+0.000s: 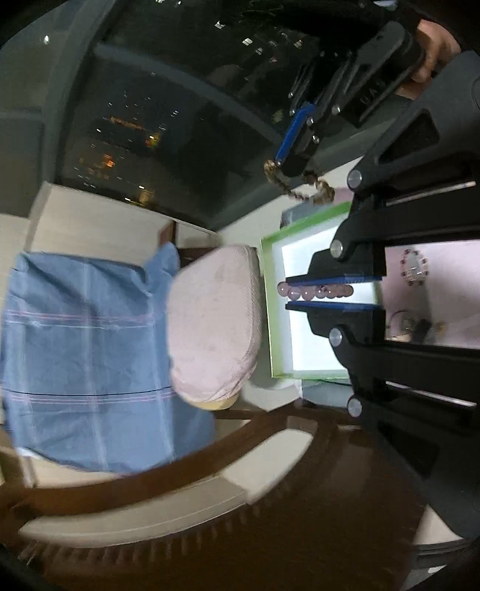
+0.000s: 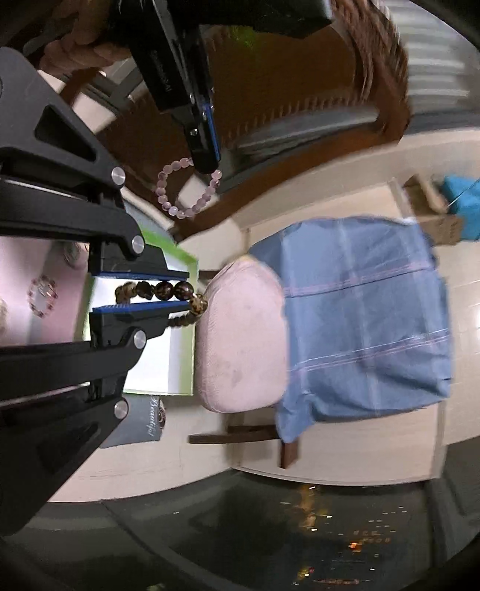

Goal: Organize jewelry
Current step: 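Carry both bracelets over the green box and open both grippers inside it, then withdraw both grippers up from the green box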

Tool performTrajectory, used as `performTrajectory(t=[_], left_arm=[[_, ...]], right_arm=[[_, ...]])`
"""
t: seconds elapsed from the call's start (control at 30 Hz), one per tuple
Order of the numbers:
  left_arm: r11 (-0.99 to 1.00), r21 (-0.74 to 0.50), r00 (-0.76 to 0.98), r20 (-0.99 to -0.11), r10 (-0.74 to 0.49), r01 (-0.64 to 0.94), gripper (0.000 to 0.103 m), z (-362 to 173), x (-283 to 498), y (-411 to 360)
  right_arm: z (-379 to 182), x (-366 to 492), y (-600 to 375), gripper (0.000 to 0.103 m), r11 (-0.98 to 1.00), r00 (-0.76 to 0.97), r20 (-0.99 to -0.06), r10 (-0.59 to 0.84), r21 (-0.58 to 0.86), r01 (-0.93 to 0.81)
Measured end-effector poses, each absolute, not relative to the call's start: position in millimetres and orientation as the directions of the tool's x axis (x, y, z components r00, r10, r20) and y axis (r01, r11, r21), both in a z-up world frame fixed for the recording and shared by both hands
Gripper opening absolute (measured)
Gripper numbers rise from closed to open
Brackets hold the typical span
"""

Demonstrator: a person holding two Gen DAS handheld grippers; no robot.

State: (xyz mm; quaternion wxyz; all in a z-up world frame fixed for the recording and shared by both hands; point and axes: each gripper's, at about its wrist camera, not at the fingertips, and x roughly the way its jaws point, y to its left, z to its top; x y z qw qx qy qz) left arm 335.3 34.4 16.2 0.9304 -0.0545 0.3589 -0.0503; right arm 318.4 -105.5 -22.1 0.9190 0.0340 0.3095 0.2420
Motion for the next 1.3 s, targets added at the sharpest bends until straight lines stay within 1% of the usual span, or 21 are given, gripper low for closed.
performTrajectory(t=[0.13,0.2,0.33,0.37,0.4,0.43,0.47,0.5,0.57,0.63,0.7,0.73,0.77,0.8,0.83,0.9,0.97,1.03,1.1,1.2,1.3], left_arm=[[0.990,-0.137,0.645,-0.757,-0.103,-0.004,0.008,-40.2,417.2,44.6],[0.990,-0.130,0.585,-0.807,-0.079,-0.045,0.008,-80.4,452.1,52.6],[0.984,-0.122,0.486,-0.873,-0.045,-0.129,0.008,-147.1,494.3,72.2],[0.982,-0.122,0.475,-0.879,-0.041,-0.141,0.012,-159.1,499.9,76.7],[0.981,-0.117,0.471,-0.882,-0.032,-0.153,0.021,-168.0,504.9,80.6],[0.978,-0.118,0.472,-0.881,-0.025,-0.170,0.056,-175.8,508.3,85.8],[0.975,-0.135,0.492,-0.870,-0.033,-0.174,0.083,-176.4,507.3,89.2],[0.971,-0.176,0.536,-0.842,-0.063,-0.161,0.083,-172.5,501.8,92.7],[0.968,-0.190,0.569,-0.819,-0.064,-0.164,0.084,-158.5,494.2,94.8],[0.956,-0.247,0.619,-0.779,-0.099,-0.157,0.084,-127.7,470.8,98.6],[0.952,-0.263,0.684,-0.724,-0.088,-0.156,0.087,-87.8,433.8,98.7],[0.954,-0.260,0.733,-0.677,-0.070,-0.149,0.093,-60.5,403.9,97.2],[0.959,-0.252,0.775,-0.629,-0.061,-0.129,0.099,-38.6,375.3,94.7],[0.972,-0.213,0.823,-0.566,-0.044,-0.095,0.099,-12.2,333.4,88.0],[0.982,-0.174,0.845,-0.534,-0.029,-0.076,0.099,2.5,306.4,80.6],[0.994,-0.101,0.873,-0.488,-0.013,-0.042,0.099,22.7,253.6,69.7],[0.998,-0.055,0.888,-0.460,-0.005,-0.023,0.099,30.3,200.8,60.5],[0.997,-0.072,0.889,-0.457,-0.005,-0.031,0.099,22.3,152.9,57.4],[0.993,-0.097,0.888,-0.459,0.013,-0.064,0.099,10.8,125.4,55.6],[0.983,-0.155,0.870,-0.494,0.007,-0.096,0.099,-17.9,84.7,50.7],[0.984,-0.119,0.851,-0.523,0.051,-0.132,0.099,-37.9,58.4,42.1]], right_arm=[[-77.8,399.1,-99.7,0.011,0.900,0.626,-0.651,0.430,0.252,-0.355],[-107.6,429.4,-96.3,0.011,0.907,0.590,-0.694,0.414,0.258,-0.332],[-168.8,476.8,-92.7,0.011,0.939,0.537,-0.776,0.332,0.219,-0.266],[-178.7,484.5,-94.2,0.012,0.942,0.530,-0.782,0.327,0.223,-0.251],[-185.3,490.9,-96.5,0.023,0.943,0.528,-0.784,0.326,0.233,-0.236],[-188.6,494.6,-98.6,0.034,0.943,0.528,-0.784,0.327,0.240,-0.229],[-190.0,497.3,-102.3,0.056,0.945,0.534,-0.781,0.323,0.242,-0.218],[-187.3,497.1,-106.0,0.066,0.947,0.550,-0.771,0.321,0.244,-0.211],[-171.3,487.6,-119.7,0.072,0.942,0.624,-0.706,0.334,0.267,-0.203],[-148.7,473.3,-136.1,0.072,0.935,0.671,-0.656,0.345,0.304,-0.183],[-119.0,442.0,-149.0,0.073,0.928,0.721,-0.595,0.356,0.315,-0.198],[-97.8,415.9,-154.5,0.075,0.929,0.753,-0.552,0.358,0.293,-0.227],[-77.0,385.3,-158.8,0.085,0.933,0.787,-0.507,0.351,0.258,-0.250],[-59.3,353.6,-161.9,0.095,0.940,0.814,-0.474,0.336,0.221,-0.259],[-49.2,329.2,-163.5,0.099,0.945,0.826,-0.460,0.325,0.192,-0.265],[-32.1,280.9,-162.4,0.100,0.948,0.834,-0.451,0.318,0.142,-0.284],[-22.9,223.5,-160.1,0.100,0.945,0.838,-0.441,0.321,0.093,-0.313],[-24.2,183.6,-156.8,0.100,0.941,0.838,-0.436,0.328,0.074,-0.329],[-32.3,151.6,-155.8,0.100,0.941,0.842,-0.428,0.329,0.074,-0.330],[-47.7,113.1,-156.1,0.100,0.944,0.841,-0.433,0.324,0.090,-0.317],[-63.3,84.4,-153.2,0.100,0.944,0.838,-0.439,0.324,0.088,-0.319]])
